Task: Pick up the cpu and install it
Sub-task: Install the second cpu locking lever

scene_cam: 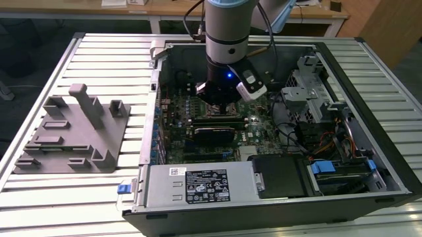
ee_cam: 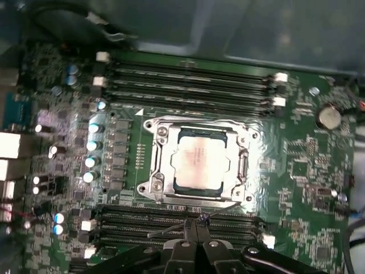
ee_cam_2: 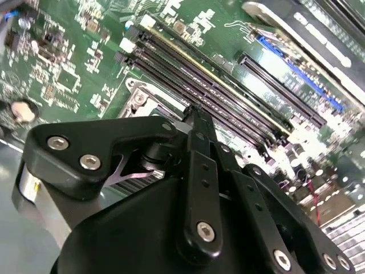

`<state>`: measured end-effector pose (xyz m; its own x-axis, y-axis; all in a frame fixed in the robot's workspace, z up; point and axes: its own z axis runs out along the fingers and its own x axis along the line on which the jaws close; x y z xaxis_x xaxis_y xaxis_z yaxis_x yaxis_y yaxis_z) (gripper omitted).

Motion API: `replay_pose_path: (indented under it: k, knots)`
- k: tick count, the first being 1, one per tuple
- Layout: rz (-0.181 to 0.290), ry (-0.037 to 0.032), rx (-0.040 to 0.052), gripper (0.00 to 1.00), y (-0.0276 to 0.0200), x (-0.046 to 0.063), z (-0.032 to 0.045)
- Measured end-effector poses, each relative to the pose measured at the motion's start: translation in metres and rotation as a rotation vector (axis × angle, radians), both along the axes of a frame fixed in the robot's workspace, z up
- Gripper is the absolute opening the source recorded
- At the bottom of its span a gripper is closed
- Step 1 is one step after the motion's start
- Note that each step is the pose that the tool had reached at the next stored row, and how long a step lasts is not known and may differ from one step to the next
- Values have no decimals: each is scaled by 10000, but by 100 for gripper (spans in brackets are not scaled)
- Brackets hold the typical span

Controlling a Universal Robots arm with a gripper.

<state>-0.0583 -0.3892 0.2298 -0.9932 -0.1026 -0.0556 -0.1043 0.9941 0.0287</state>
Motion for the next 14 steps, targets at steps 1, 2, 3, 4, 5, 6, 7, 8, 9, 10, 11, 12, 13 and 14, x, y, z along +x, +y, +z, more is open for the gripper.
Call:
replay_pose_path:
  k: [1,2,3,4,5,6,7,8,9,10,11,12,13,14]
  knots:
    - [65,-1,3,11,0,-4,-5]
    - [80,-1,9,11,0,-5,-10]
    - [80,0,20,11,0,-6,-13]
    - [78,-1,30,11,0,-8,-17]
    - [59,-1,41,11,0,-15,-21]
    - [9,-1,44,11,1,-21,-25]
    - [-69,-2,45,11,1,-24,-29]
    - [-192,-1,46,11,1,-24,-34]
    - [-313,-2,45,11,0,-25,-39]
    - [-434,-2,45,11,0,-26,-43]
    - [-606,-2,45,11,0,-26,-48]
    - [-775,-3,45,11,0,-26,-53]
    - [-893,-2,43,11,0,-27,-55]
    - [-907,-1,43,11,0,-29,-55]
